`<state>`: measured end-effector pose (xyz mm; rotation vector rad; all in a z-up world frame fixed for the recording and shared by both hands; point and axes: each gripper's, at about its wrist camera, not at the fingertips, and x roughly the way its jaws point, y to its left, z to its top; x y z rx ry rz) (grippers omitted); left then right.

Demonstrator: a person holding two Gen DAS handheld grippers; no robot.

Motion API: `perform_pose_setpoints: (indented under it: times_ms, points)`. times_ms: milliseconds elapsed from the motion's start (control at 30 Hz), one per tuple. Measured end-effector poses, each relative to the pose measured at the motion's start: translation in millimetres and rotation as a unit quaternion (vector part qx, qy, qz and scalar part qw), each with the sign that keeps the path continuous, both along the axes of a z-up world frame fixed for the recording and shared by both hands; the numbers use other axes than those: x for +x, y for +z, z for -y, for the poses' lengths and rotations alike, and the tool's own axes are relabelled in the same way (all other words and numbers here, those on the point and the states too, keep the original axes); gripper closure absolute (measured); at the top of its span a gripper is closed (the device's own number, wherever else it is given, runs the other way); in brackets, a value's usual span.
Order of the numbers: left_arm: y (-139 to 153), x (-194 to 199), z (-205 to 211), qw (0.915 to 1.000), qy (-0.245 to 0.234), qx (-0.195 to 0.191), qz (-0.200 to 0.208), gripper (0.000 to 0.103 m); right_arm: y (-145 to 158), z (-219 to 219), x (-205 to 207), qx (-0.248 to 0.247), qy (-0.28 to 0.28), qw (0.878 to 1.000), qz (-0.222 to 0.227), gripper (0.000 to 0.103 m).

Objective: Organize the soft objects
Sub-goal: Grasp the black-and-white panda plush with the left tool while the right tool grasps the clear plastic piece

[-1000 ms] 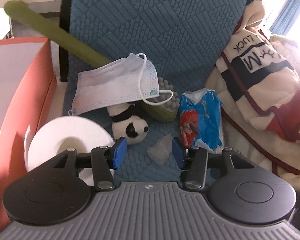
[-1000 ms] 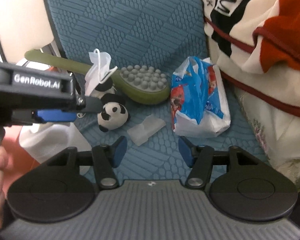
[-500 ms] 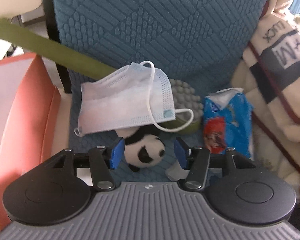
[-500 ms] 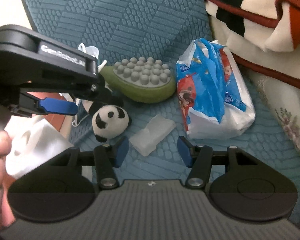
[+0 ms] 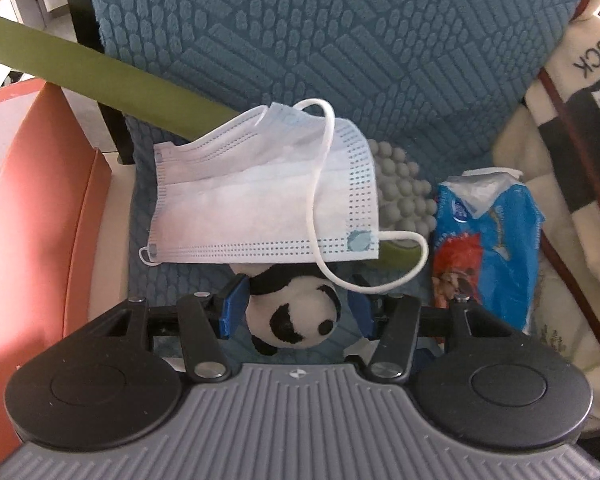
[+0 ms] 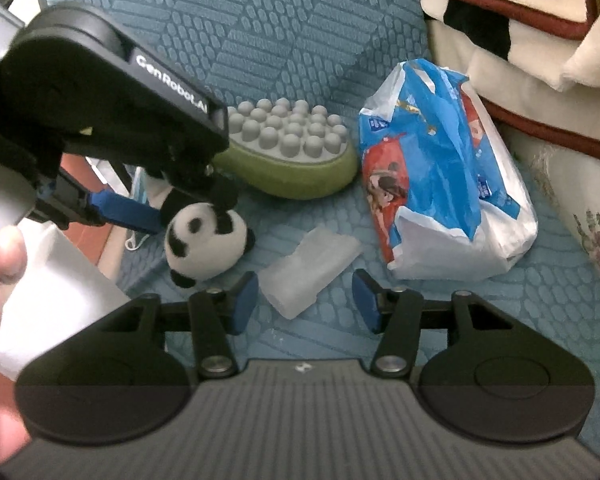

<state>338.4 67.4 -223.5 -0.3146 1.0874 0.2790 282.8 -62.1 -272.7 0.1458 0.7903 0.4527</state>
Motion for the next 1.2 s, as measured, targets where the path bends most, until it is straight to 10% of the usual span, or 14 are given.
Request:
perform_pose_setpoints:
  times_ms: [467,1200]
  points:
    - [-5,-5,5,0.9992,-0.019,0.032,0.01,0.051,1,-4,-3,-0.013,0.0,1.0,0.005,0.075]
    - [33,-70,33,0.9951,-0.075,0.019,0.061,0.064,19,28,-53,-0.06,-0.005,0.998,-0.019,0.078]
